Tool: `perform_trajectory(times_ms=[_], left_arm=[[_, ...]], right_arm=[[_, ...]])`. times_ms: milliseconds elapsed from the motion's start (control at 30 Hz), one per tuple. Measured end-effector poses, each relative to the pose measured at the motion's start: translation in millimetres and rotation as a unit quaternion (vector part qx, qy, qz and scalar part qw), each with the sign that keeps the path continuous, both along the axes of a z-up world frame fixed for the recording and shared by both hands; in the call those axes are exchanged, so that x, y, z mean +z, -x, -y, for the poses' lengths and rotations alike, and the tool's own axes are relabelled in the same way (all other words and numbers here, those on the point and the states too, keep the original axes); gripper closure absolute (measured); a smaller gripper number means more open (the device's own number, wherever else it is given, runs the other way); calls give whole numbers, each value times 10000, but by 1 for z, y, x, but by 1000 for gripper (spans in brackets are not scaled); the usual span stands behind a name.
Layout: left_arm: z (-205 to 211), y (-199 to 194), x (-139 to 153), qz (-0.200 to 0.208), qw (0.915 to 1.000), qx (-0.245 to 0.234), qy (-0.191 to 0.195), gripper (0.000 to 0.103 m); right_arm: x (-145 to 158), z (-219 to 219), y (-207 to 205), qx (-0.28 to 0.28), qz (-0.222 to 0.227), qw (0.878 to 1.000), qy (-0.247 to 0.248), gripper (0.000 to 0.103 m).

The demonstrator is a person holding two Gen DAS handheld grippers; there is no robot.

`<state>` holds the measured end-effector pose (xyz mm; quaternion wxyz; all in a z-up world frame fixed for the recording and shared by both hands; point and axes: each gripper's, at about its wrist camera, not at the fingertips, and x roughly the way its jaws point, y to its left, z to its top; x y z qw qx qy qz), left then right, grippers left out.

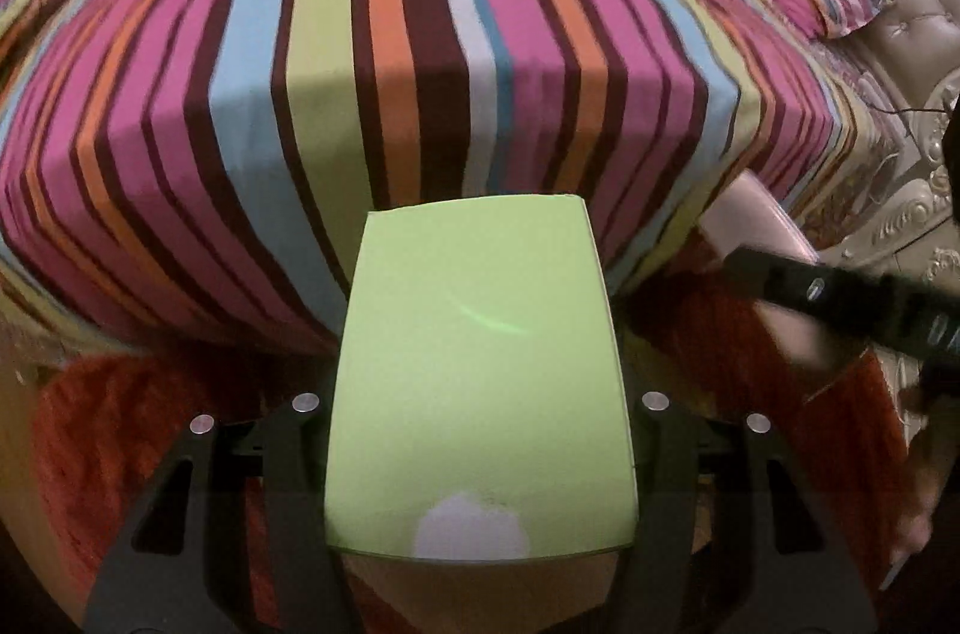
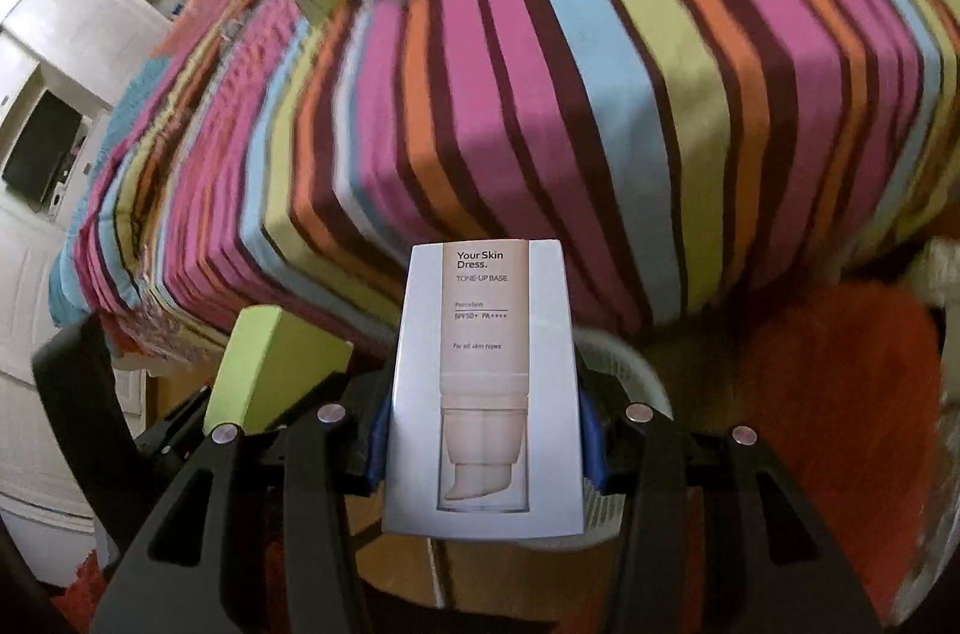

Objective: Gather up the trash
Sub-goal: 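Carry the lime-green box in the left gripper over the wastebasket while the right carries the white box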

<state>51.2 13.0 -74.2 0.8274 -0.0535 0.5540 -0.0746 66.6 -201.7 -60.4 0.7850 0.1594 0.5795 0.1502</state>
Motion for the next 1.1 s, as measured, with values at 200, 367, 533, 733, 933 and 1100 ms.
perform_trajectory(times_ms=[200, 367, 533, 733, 933, 1100], left_arm=[[1, 2, -26, -632, 9980, 25, -76, 47], [10, -8, -59, -1347, 9908, -54, -88, 47], [18, -16, -105, -2162, 9763, -34, 58, 47], [28, -22, -147, -2653, 9641, 27, 96, 47], [33, -25, -173, -3014, 9535, 29, 66, 47], [33, -24, -190, -3224, 9466, 24, 71, 47]], right_arm=[[-38, 0, 7, -60, -855, 9963, 1, 58], [-62, -2, 3, -25, -1423, 9898, 104, 58], [-85, -3, -5, -85, -1843, 9827, 128, 58], [-112, -10, -14, -113, -2193, 9747, 415, 58], [-141, -17, -18, -103, -2544, 9648, 660, 58], [-162, -22, -21, -2, -2771, 9571, 844, 58]])
